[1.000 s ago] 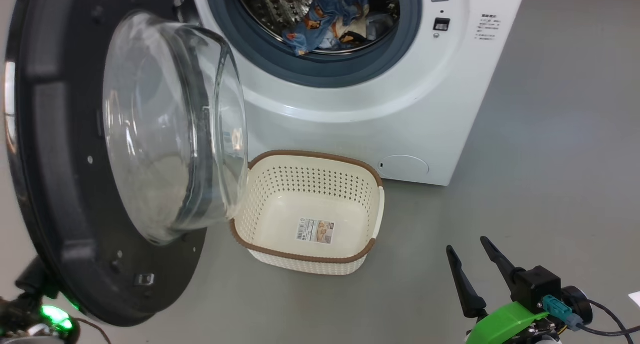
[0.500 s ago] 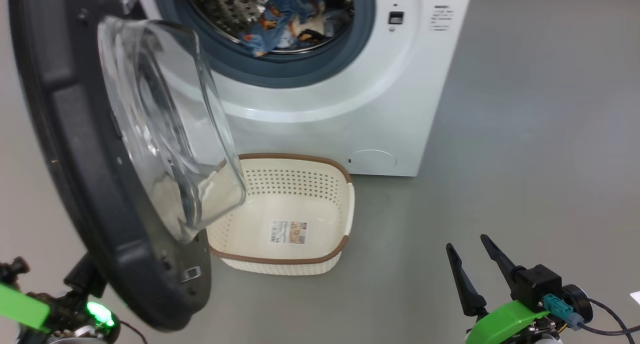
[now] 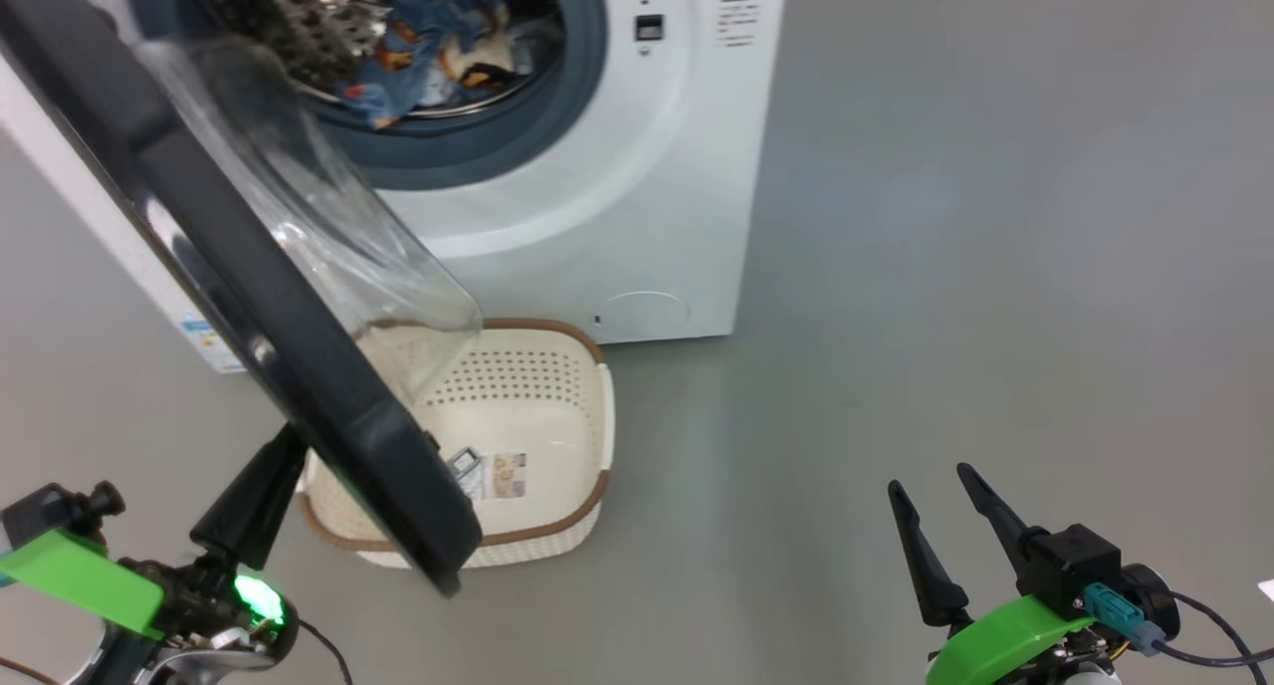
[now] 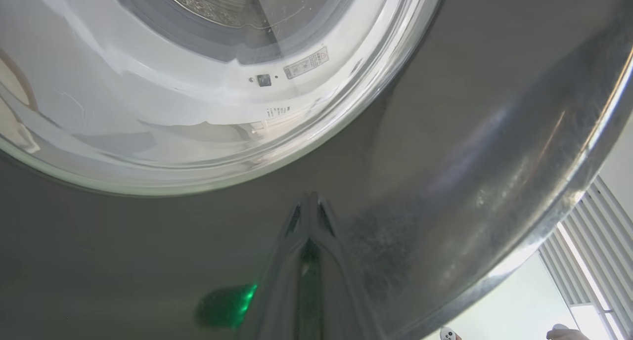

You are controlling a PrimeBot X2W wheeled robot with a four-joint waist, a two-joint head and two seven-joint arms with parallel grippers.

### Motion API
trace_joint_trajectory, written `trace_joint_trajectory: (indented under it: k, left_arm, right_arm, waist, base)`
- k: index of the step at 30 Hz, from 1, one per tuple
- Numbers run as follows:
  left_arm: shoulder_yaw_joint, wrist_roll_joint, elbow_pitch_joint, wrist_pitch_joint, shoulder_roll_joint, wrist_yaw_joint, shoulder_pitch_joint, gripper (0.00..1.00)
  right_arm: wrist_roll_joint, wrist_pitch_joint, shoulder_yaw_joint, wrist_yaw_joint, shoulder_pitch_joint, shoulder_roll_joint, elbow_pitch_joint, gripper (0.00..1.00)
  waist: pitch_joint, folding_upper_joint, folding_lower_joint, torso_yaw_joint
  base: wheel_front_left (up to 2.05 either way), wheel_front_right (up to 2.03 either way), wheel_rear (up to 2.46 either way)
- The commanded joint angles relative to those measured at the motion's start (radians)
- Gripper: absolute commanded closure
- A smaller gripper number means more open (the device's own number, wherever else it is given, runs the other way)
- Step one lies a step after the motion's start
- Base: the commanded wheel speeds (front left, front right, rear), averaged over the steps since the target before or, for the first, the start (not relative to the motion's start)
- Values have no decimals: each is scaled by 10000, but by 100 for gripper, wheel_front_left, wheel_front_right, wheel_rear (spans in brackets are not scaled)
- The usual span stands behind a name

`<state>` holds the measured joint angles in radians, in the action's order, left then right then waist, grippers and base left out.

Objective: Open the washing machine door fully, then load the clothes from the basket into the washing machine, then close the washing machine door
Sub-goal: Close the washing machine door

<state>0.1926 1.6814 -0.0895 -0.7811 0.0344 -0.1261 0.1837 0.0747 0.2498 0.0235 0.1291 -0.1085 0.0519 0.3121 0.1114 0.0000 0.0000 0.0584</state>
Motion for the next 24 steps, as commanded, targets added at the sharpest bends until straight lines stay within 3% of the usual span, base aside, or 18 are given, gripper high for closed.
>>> trace_joint_trajectory:
  k: [1,24]
  left_arm:
    - [147,17,324,-9,160,9,173,100]
    - [261,-254,-312,1336,159,-40,1334,100]
  right_arm:
    - [198,120,281,16,-403,-17,-268,0]
    - [363,120,414,16,-491,-17,-420,0]
  waist:
    - [35,0,0,-398]
    - [328,0,0,-2434]
  base:
    - [0,0,0]
    - [0,0,0]
